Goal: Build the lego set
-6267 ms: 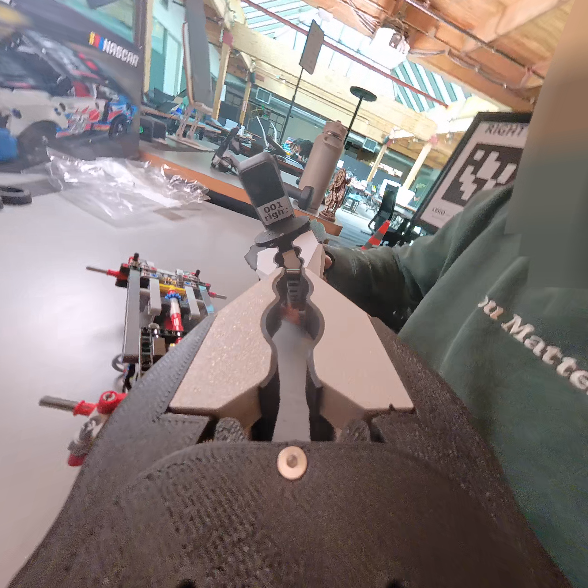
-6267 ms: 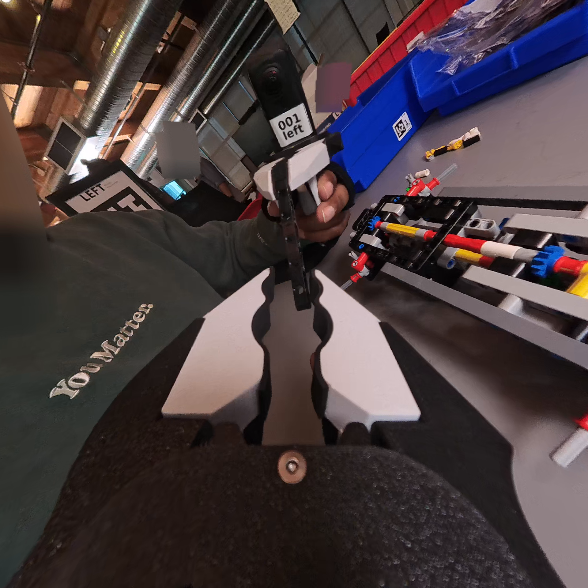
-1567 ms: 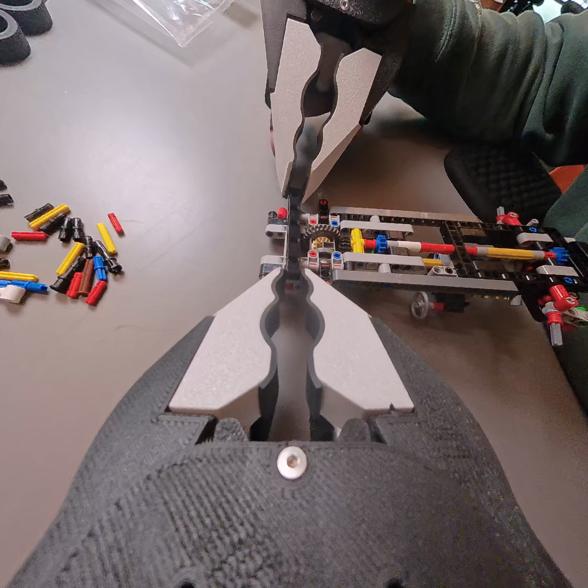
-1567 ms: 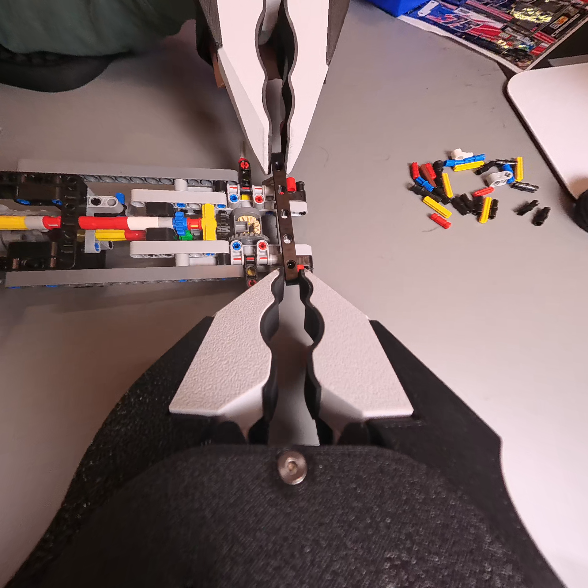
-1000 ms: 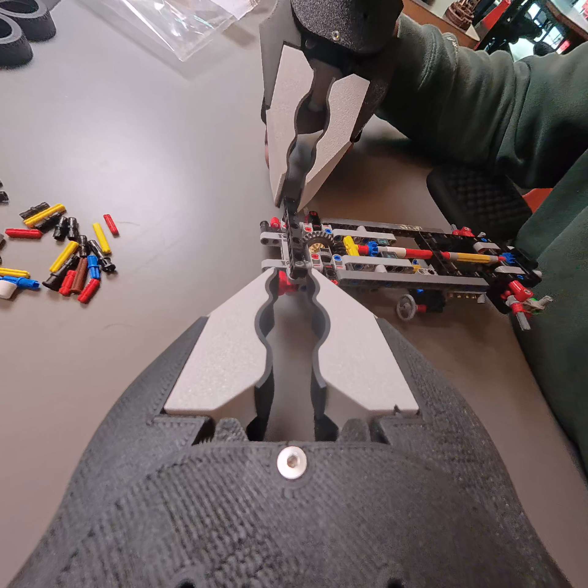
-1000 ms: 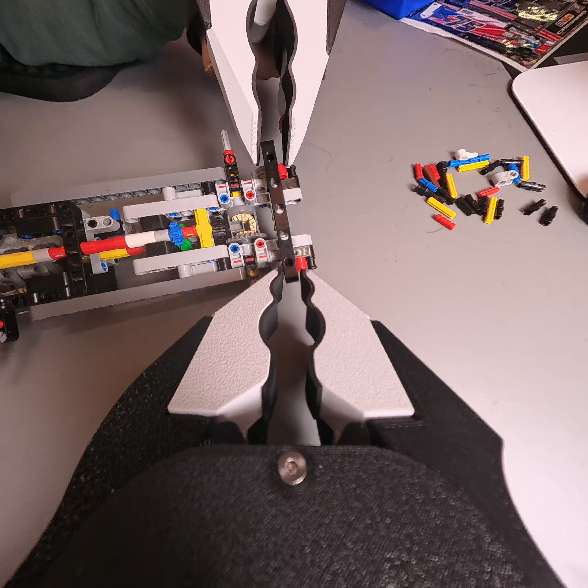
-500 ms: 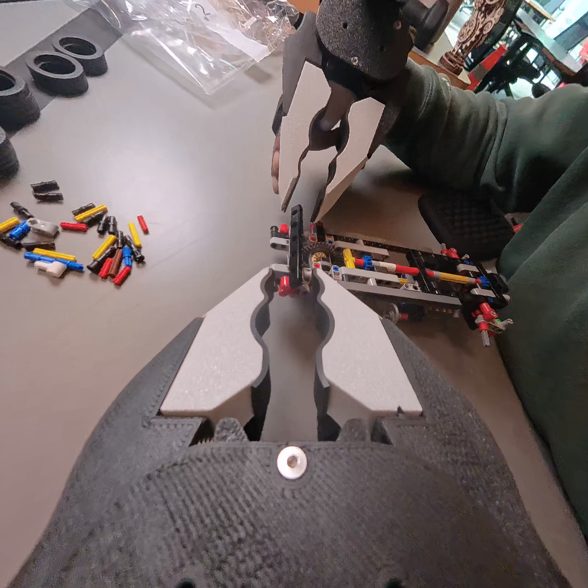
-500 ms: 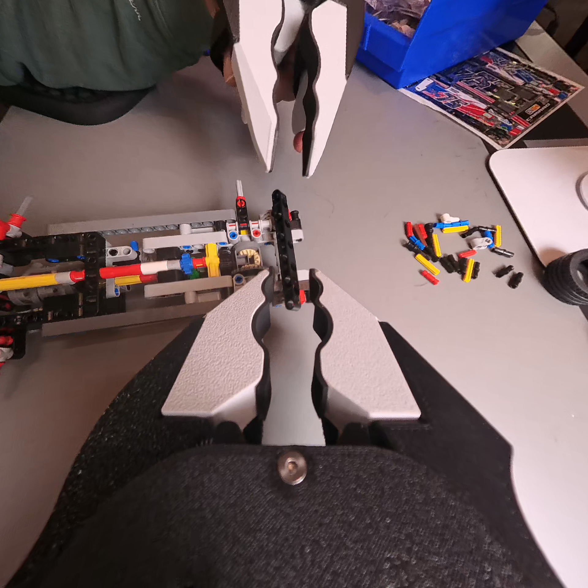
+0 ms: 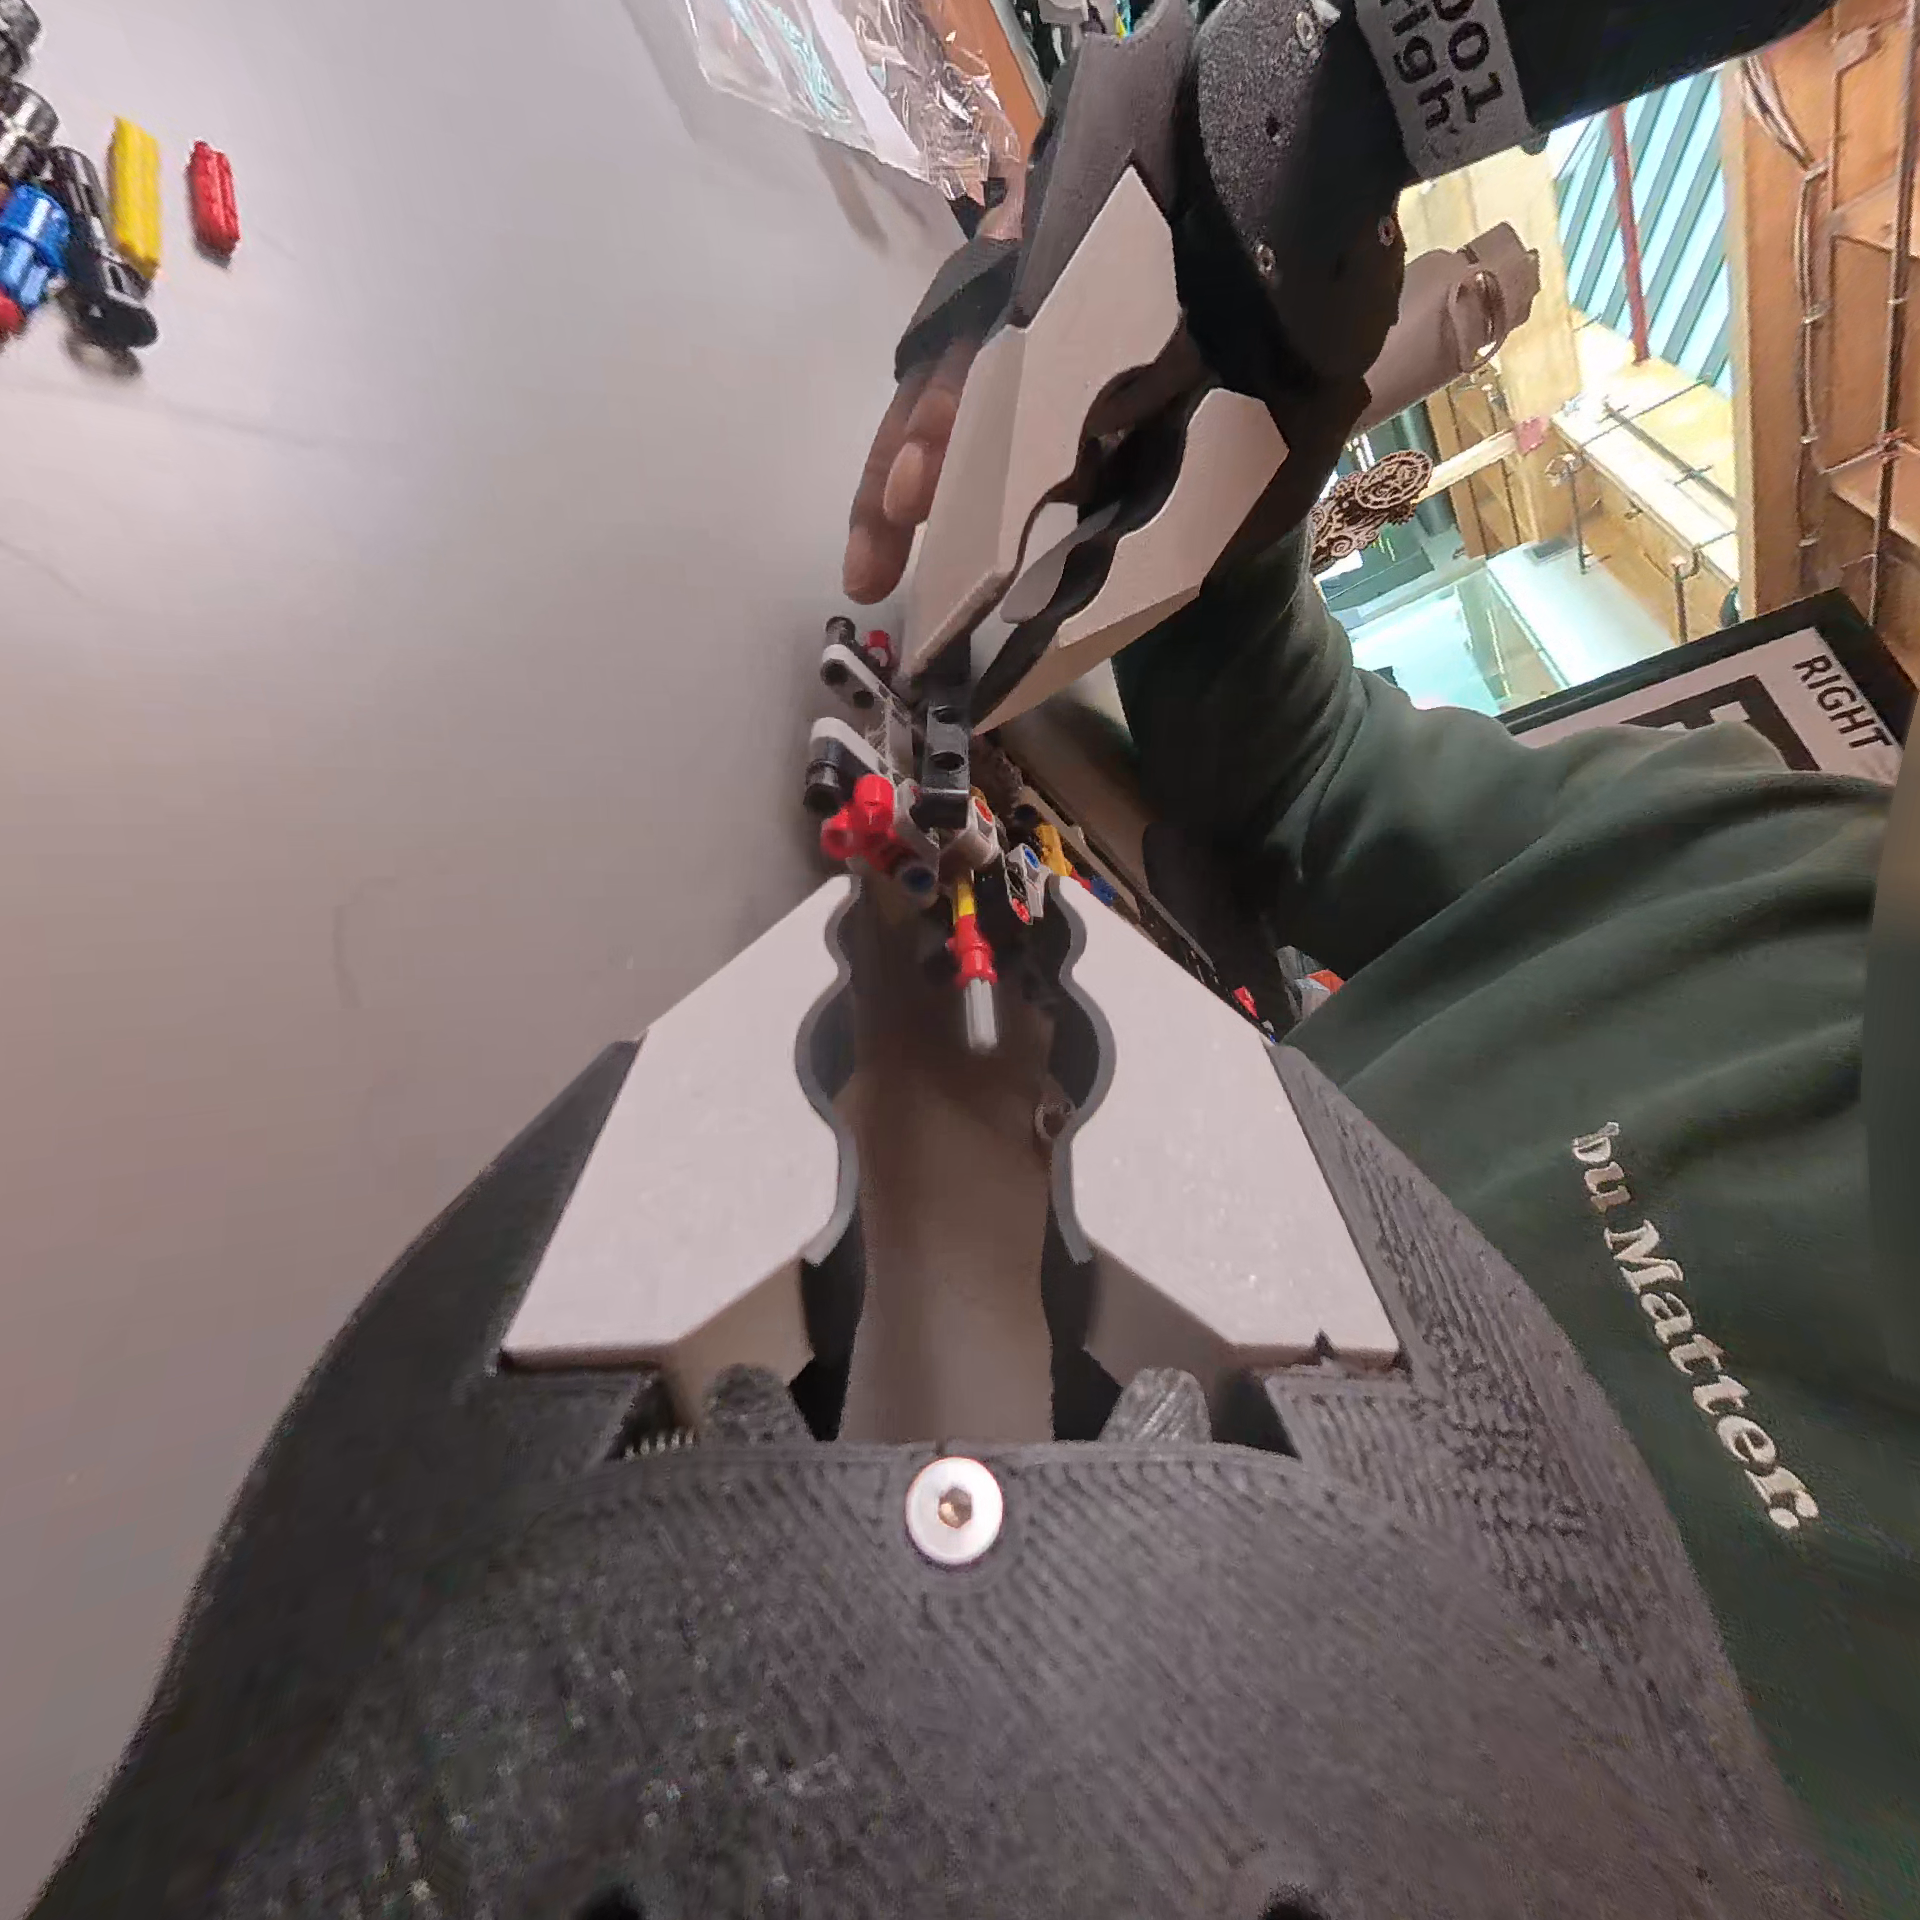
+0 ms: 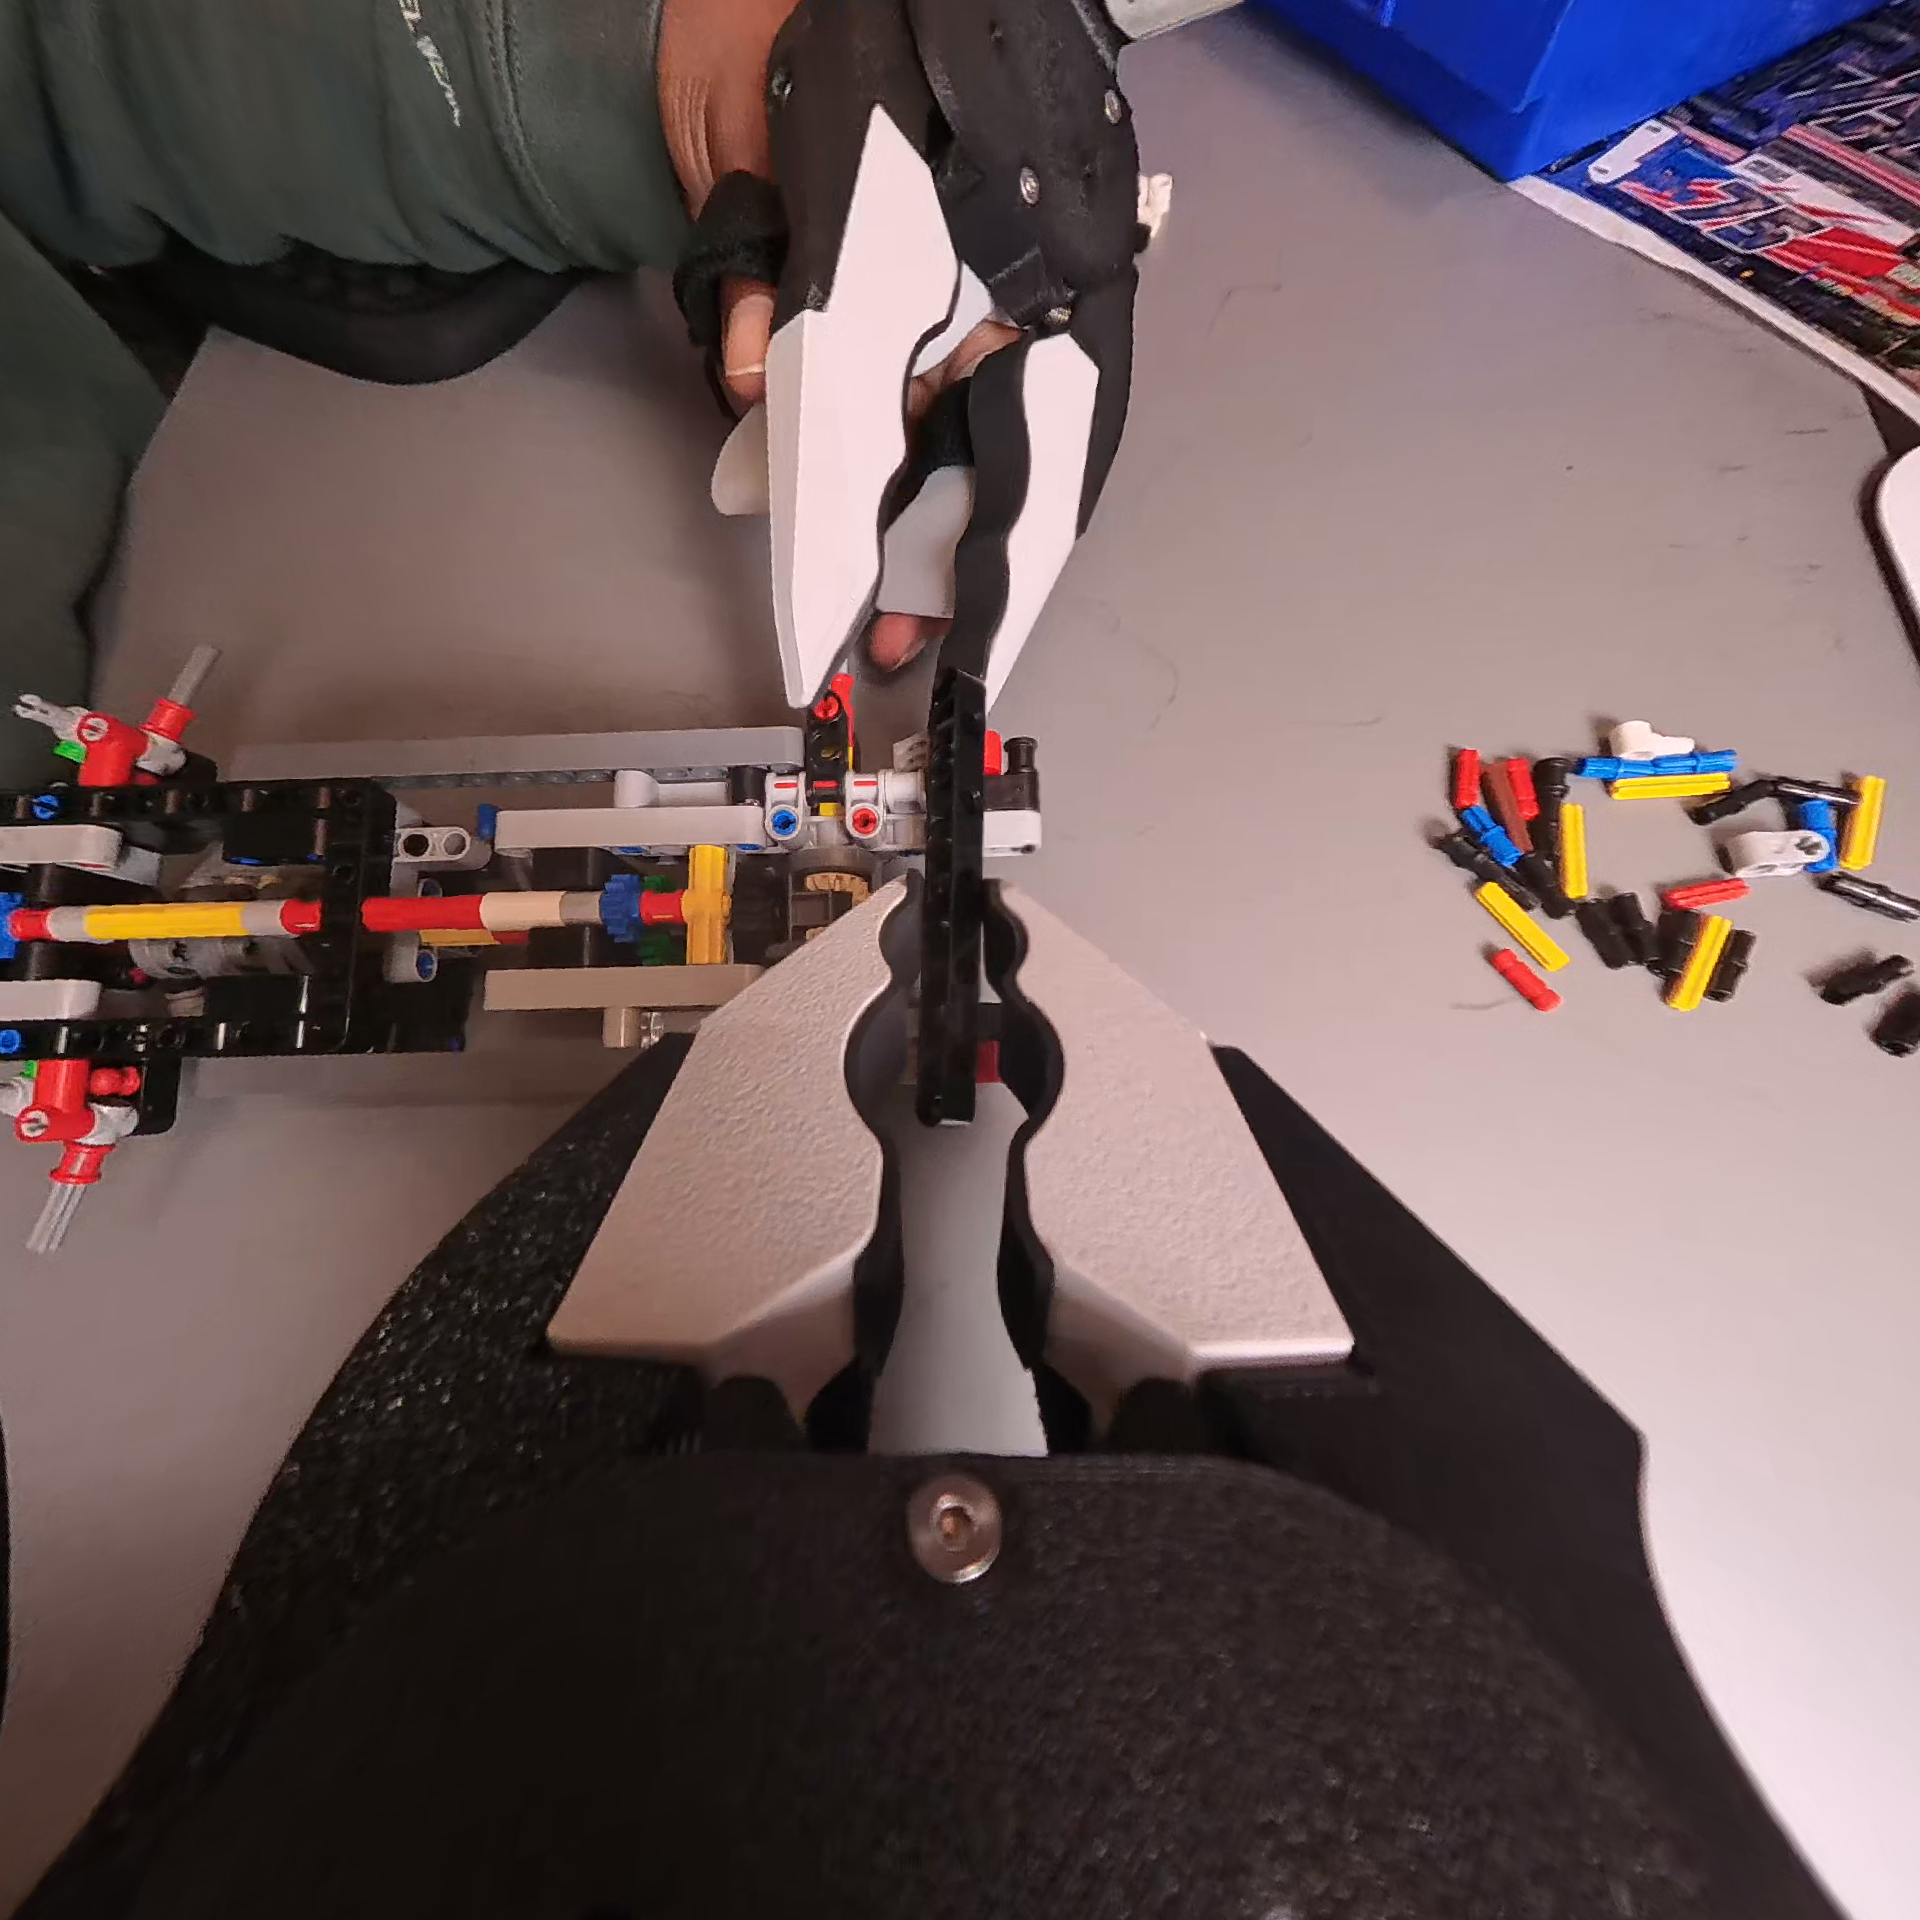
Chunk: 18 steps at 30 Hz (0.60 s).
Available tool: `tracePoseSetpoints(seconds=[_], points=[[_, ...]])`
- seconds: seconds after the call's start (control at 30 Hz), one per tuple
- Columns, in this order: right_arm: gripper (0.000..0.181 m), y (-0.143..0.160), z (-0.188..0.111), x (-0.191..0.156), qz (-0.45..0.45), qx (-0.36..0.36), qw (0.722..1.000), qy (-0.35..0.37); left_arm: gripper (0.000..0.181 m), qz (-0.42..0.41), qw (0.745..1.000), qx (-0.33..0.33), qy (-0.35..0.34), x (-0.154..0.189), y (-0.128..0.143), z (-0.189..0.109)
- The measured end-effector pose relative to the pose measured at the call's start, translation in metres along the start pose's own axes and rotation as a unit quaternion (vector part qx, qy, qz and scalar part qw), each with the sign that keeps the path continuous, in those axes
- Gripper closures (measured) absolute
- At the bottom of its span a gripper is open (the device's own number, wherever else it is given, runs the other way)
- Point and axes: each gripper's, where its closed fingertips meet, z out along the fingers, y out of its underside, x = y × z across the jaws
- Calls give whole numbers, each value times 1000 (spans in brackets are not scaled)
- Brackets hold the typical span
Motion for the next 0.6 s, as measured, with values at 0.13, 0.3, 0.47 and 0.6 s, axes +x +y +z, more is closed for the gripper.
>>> tracePoseSetpoints(seconds=[0.13,0.3,0.47,0.6], points=[[174,1,-1,0,-23,-13,999,23,151,-2,1000,9,-6,-2,-2,2],[174,2,-2,3,-67,-36,995,69,154,-11,999,25,-24,-7,-6,3],[174,7,-2,5,-128,-62,981,134,153,-15,999,34,-35,-9,-8,4],[174,8,-3,5,-157,-61,972,163,155,-22,998,42,-36,-9,-10,5]])
